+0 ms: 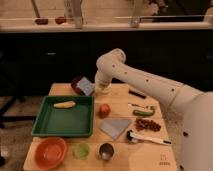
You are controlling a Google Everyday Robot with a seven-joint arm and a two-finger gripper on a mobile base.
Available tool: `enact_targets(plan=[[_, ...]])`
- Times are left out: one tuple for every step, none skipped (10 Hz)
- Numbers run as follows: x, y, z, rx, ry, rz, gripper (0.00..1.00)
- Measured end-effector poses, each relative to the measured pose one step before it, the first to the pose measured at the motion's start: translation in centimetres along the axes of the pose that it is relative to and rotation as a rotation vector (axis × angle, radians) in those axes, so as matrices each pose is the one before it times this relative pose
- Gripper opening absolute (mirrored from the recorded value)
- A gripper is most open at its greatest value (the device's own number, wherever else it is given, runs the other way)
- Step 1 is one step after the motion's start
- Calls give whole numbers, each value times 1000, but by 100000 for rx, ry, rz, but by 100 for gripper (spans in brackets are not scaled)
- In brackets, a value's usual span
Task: Place sponge in table surface
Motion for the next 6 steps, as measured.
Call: enact_targets(plan=[[1347,7,-414,401,579,2700,0],[1188,237,-398,121,595,2477,0],[935,252,-328,146,653,1874,0],[1245,145,-471,579,891,2341,0],[1517,103,-501,724,1033,2862,0],[903,178,-133,362,940,1973,0]])
